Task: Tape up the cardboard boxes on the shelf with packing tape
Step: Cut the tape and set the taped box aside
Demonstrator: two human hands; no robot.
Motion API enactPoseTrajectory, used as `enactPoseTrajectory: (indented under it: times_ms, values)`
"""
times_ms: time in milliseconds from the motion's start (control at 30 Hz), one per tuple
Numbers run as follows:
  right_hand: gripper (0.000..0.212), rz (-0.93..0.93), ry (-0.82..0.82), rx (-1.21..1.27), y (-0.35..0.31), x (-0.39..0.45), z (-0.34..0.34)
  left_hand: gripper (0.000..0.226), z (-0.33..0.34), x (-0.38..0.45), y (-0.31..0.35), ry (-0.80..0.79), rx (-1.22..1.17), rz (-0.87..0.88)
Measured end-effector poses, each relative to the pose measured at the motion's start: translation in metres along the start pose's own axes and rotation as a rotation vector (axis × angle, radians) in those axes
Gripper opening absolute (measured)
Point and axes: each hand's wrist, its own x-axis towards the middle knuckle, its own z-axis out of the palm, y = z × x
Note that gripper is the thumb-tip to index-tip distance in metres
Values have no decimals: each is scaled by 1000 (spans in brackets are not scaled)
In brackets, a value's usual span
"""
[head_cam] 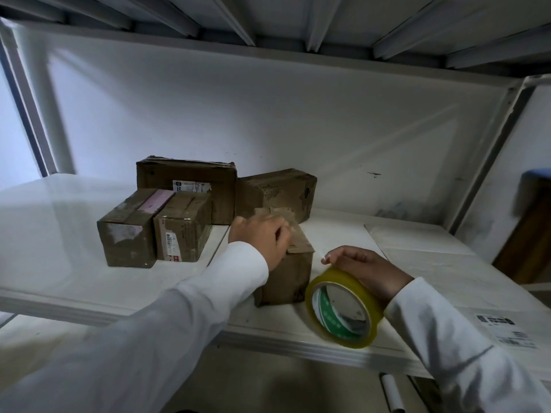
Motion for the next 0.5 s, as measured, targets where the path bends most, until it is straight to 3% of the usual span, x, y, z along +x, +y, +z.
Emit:
enactPoseTrajectory:
  times_ms: [133,233,300,433,500]
  values:
    - [19,20,21,-46,-2,1,-17,52,14,3,-24,-235,11,-91]
    - [14,0,86,68,1,0,-18,77,18,-2,-35,-372,-277,-158]
    - [15,-15,104,104,4,1,-13,84,17,-3,-41,-407,-305,-160]
    - [19,-29,77,104,4,4,-6,60,16,-6,-46,-239,-179,-37]
    - [8,-24,67,112,0,4,-4,46,8,-2,-48,-108,-195,-14]
